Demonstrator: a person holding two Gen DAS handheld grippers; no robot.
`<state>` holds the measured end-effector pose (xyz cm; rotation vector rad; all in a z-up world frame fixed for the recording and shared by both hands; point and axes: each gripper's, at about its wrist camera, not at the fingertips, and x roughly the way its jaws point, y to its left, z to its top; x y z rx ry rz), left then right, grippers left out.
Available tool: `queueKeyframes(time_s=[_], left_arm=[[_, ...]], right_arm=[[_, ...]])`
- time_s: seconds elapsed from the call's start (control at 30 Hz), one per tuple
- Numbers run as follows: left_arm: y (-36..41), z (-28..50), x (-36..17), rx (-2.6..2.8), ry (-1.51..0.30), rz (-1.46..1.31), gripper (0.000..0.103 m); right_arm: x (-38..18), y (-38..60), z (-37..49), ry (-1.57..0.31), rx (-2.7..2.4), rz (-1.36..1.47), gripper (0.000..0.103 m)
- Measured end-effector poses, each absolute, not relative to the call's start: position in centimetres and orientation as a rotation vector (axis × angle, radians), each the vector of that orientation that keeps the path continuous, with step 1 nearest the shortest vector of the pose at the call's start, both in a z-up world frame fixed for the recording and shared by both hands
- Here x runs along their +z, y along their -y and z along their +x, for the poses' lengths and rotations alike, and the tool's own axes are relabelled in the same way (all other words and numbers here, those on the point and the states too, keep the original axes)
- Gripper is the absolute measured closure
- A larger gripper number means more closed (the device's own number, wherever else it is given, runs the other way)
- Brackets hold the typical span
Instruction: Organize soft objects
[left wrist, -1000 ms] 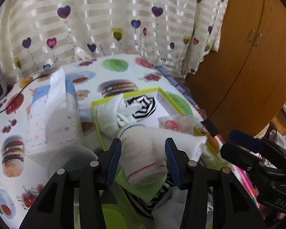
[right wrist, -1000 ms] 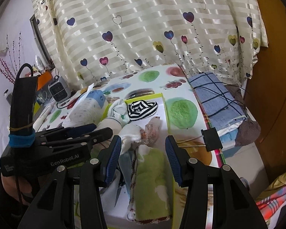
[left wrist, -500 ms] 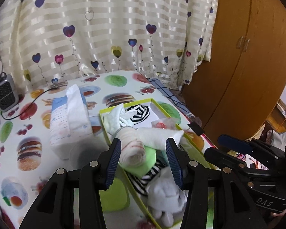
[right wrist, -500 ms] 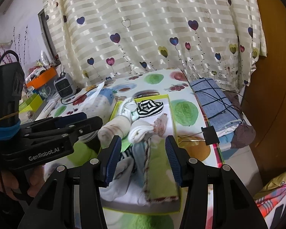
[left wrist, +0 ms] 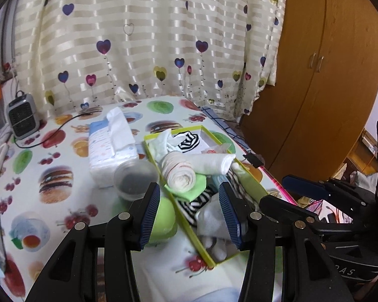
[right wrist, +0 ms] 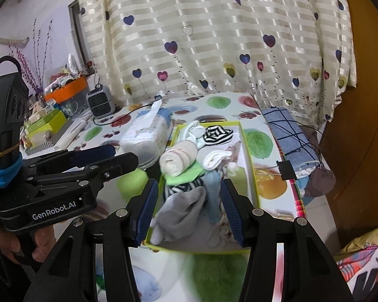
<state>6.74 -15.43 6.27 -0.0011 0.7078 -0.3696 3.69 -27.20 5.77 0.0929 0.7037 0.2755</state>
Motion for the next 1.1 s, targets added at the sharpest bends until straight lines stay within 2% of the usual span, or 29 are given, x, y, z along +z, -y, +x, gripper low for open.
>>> queueKeyframes(time_s=[1.1], left_arm=[[12.8,3.4,4.0,-0.28,-0.744,0.013,0.055]], right_arm=[[4.5,23.4,1.4,-0.769,0.307,0.024,0.05]])
